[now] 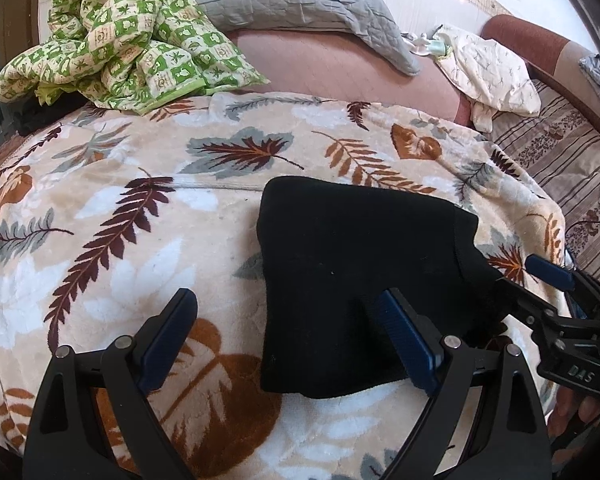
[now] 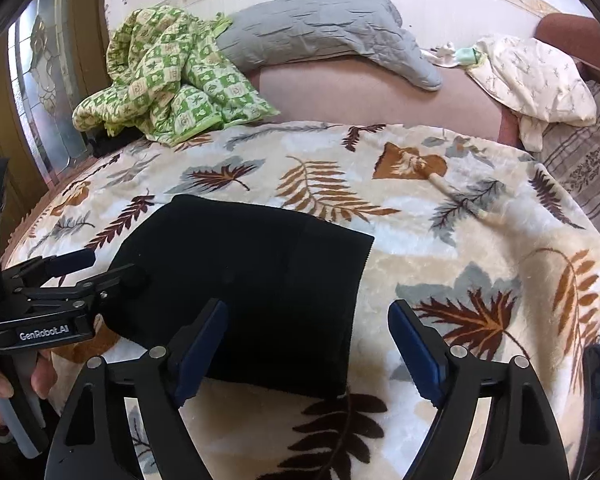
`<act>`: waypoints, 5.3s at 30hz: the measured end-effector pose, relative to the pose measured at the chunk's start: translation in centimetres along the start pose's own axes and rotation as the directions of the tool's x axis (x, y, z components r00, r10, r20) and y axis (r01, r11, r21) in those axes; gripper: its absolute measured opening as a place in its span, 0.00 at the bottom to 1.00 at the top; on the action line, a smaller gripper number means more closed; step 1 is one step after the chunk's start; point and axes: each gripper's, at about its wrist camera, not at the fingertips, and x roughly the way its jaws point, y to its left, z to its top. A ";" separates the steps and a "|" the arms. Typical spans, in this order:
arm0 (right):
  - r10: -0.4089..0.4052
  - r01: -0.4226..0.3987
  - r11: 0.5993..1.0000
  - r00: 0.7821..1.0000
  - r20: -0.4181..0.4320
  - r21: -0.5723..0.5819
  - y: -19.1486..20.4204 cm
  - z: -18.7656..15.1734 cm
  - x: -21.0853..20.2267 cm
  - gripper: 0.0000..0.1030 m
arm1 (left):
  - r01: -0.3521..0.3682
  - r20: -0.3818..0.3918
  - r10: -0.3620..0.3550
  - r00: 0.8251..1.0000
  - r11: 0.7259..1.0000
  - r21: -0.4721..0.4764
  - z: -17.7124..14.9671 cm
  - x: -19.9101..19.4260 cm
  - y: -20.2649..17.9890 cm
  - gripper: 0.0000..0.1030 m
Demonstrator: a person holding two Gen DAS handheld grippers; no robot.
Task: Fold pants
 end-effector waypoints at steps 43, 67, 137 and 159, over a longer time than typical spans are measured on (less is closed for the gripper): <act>-0.027 0.027 0.994 1.000 -0.006 0.103 -0.9 0.2 1.4 0.88 | 0.020 -0.004 -0.020 1.000 0.999 -0.031 0.1 0.1 1.3 1.00; 0.248 -0.195 0.923 0.961 -0.124 0.331 -3.6 -1.0 7.5 0.89 | 0.169 -0.149 -0.196 0.969 0.969 -0.178 1.3 5.9 3.9 1.00; 0.178 -0.166 0.980 0.978 -0.105 0.107 3.7 9.1 14.2 0.29 | -0.070 -0.098 0.056 0.994 0.987 -0.148 8.9 8.7 8.1 0.79; 0.086 -0.083 0.996 0.988 -0.126 0.028 5.1 4.3 9.1 0.41 | -0.094 -0.036 0.091 0.995 0.992 -0.088 5.3 4.5 6.2 0.79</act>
